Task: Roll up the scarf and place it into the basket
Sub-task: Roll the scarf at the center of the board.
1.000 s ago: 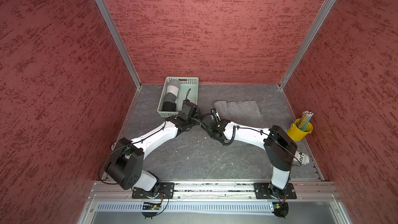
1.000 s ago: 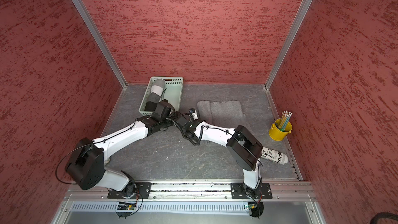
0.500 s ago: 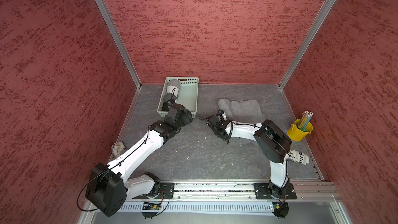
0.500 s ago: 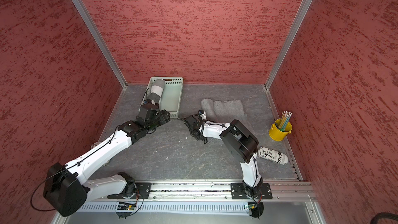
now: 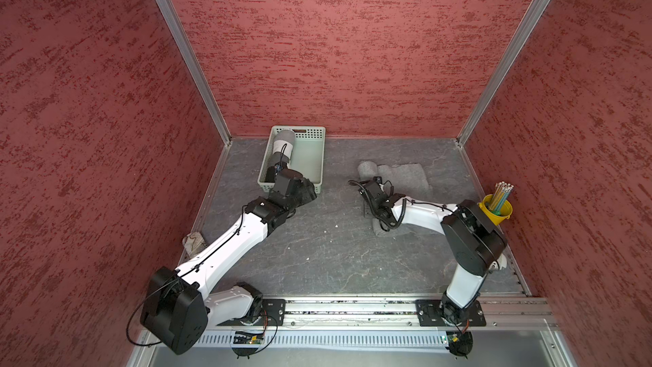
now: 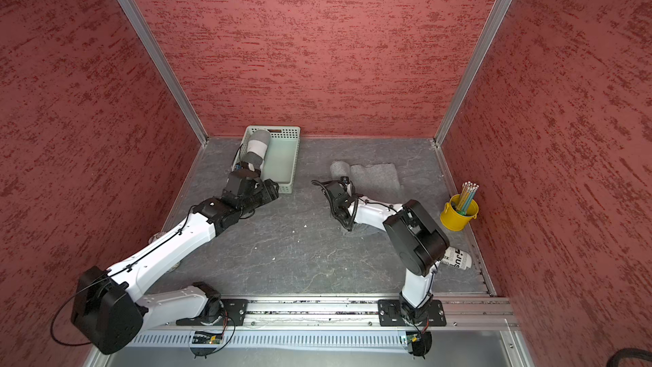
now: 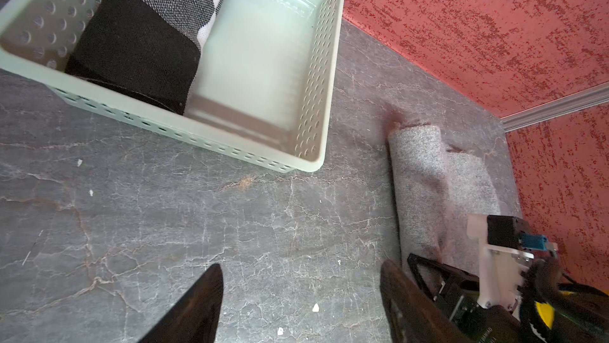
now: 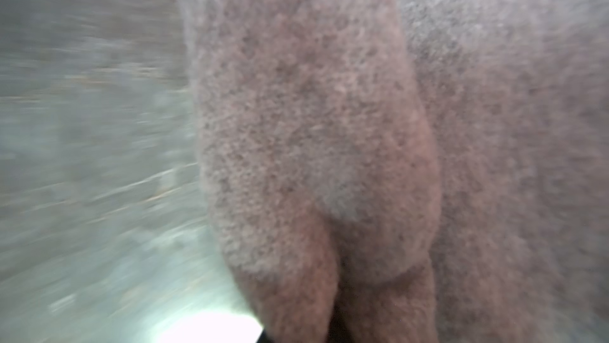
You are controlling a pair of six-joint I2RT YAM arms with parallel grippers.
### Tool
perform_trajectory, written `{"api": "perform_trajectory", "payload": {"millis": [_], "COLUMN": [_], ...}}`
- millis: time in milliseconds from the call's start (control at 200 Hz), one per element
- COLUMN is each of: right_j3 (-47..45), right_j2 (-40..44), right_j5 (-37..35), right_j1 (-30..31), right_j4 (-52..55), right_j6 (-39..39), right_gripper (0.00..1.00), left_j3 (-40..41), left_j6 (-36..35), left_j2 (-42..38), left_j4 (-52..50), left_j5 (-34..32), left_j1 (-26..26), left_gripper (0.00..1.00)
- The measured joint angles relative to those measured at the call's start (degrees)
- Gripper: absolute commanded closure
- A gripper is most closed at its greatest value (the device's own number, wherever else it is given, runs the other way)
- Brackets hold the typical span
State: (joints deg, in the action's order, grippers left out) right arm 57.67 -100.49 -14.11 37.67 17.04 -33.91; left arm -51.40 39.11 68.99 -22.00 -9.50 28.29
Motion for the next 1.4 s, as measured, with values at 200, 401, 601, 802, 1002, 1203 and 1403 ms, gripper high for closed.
{"api": "perform_trajectory", "payload": {"millis": [200,401,601,802,1002,1203,1403], "right_j3": [-8.9,-23.4,-29.1,-30.6,-30.6,-30.6,-25.9], "right_j2": [9.1,13.6,13.6,11.1,8.6,8.6,17.3], "right_j5": [16.9,31.5,41.2,48.9,54.0,55.9,48.5], "right_j1": [-0.5,-6.0,-11.6,-16.7,-19.3,-22.1,-22.3], "right_j4": [-10.6,-27.5,-37.7,-43.7,-46.6,-46.3,-27.0], "right_j6": [-9.6,-21.9,-28.5,-31.3,-32.2,-31.6,-22.6], "right_gripper": [1.0,1.0,1.0,1.0,0.97,0.77,0.55], "left_j3": [0.0,-2.3,-10.4,-18.4,-26.5,-31.3,-33.1], "left_j6": [-1.6,-5.5,-10.3,-14.4,-16.4,-16.5,-15.5], "left_j2": [2.4,9.9,20.8,30.4,41.8,52.9,57.1], "left_j4": [1.0,3.9,9.6,15.0,18.3,20.8,23.9], "left_j5": [0.1,3.2,9.6,16.9,22.2,25.6,27.5], "left_j1": [2.3,5.0,9.8,13.5,13.1,12.1,12.0], "left_gripper": [0.24,0.38,0.55,0.61,0.66,0.73,0.77]}}
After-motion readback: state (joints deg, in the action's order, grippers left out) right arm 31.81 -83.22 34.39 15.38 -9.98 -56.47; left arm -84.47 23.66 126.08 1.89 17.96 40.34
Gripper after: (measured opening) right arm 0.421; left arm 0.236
